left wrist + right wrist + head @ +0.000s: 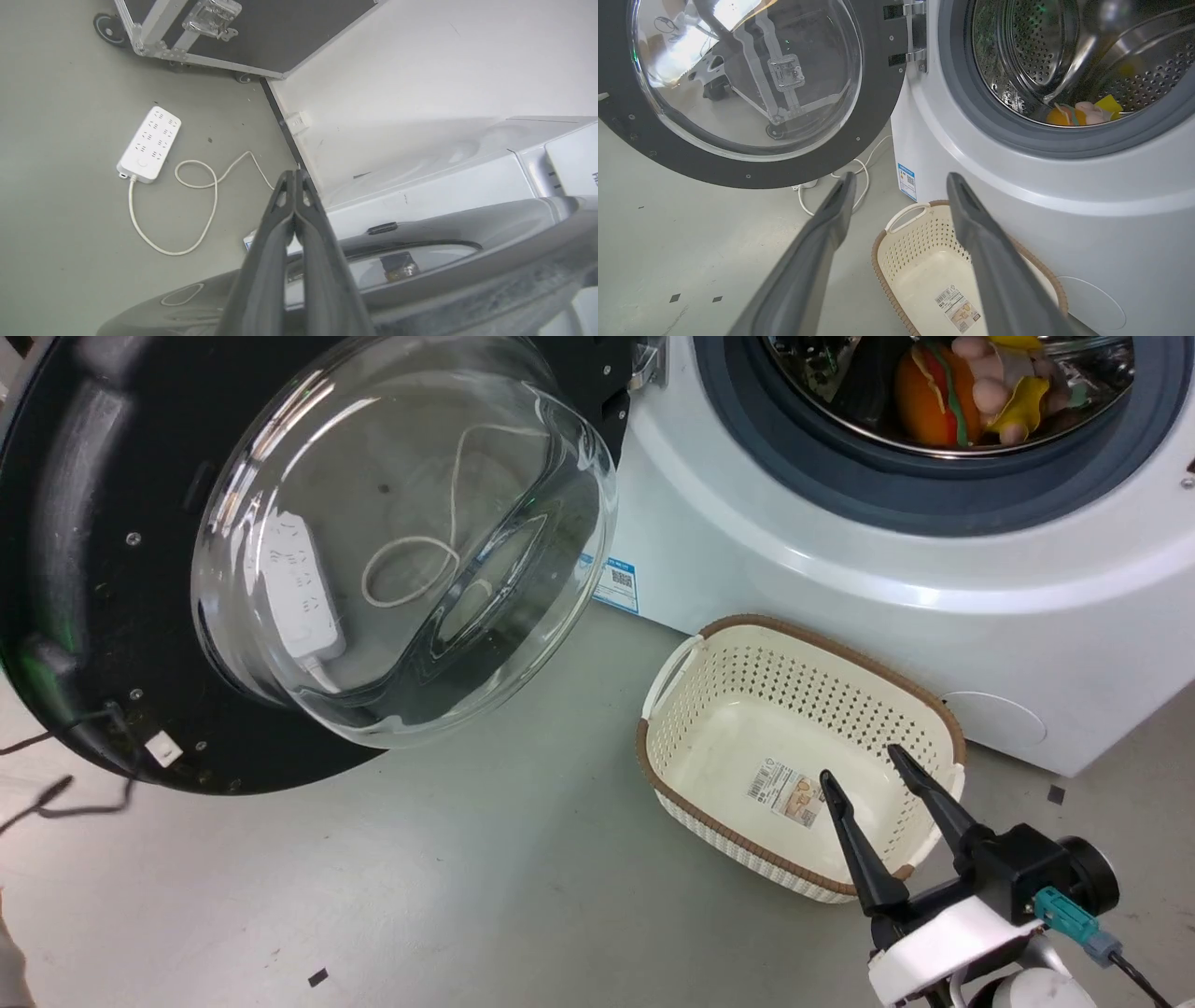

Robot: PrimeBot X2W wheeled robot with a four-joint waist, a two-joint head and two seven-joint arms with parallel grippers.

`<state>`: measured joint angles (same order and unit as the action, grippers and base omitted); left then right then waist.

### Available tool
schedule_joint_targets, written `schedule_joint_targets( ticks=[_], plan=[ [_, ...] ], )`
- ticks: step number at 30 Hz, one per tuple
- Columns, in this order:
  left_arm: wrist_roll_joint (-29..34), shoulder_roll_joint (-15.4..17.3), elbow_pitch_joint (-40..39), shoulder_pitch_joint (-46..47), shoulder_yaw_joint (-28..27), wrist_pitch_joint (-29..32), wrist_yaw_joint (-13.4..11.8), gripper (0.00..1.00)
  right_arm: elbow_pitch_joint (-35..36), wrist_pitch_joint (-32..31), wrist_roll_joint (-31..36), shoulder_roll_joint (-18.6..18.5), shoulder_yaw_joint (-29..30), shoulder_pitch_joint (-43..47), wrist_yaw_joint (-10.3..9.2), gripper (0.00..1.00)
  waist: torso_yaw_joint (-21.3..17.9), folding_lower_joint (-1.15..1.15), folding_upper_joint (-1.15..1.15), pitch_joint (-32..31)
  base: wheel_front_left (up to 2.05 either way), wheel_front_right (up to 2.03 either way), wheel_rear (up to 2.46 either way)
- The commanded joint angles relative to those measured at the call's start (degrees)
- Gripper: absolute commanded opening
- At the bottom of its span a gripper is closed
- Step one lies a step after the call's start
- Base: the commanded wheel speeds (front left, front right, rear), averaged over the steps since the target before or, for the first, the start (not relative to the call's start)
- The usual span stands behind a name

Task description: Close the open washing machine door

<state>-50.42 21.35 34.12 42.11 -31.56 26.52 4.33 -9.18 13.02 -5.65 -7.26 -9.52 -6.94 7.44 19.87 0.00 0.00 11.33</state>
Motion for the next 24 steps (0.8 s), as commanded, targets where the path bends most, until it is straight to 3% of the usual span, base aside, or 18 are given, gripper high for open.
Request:
schedule_joint_targets(
  ticks=[1, 7, 13, 18, 24],
  plan=[
    [-2.93, 0.67, 0.99, 1.46, -1.34, 2.71, 0.71, 0.00, -0.31, 0.59, -0.41, -0.31, -0.16, -1.05, 0.04, 1.00, 0.11, 0.00, 0.00, 0.11, 0.00, 0.00, 0.00],
    [-13.03, -0.61, -1.31, -0.22, -2.31, 16.32, 2.49, 0.00, -1.16, 1.30, -0.82, -0.28, -0.37, -1.13, 0.04, 1.00, 0.84, 0.00, 0.00, -0.47, 0.00, 0.00, 0.00],
    [-23.95, -4.59, -7.75, -4.56, -3.22, 28.62, 3.09, 0.00, -2.42, 1.97, -1.01, 0.33, -0.17, -0.85, 0.05, 1.00, 1.59, 0.00, 0.00, -2.49, 0.00, 0.00, 0.00],
    [-28.59, -9.68, -14.41, -10.25, -2.45, 34.54, 3.10, 0.00, -3.10, 1.97, -0.67, 1.22, 0.69, -0.25, 0.05, 1.00, 1.01, 0.00, 0.00, -4.82, 0.00, 0.00, 0.00],
    [-29.84, -15.69, -22.76, -17.89, 0.92, 38.76, 1.47, 0.00, -3.55, 1.97, 0.12, 2.26, 3.43, 0.55, 0.05, 1.00, -0.83, 0.00, 0.00, -7.38, 0.00, 0.00, 0.00]
  ],
)
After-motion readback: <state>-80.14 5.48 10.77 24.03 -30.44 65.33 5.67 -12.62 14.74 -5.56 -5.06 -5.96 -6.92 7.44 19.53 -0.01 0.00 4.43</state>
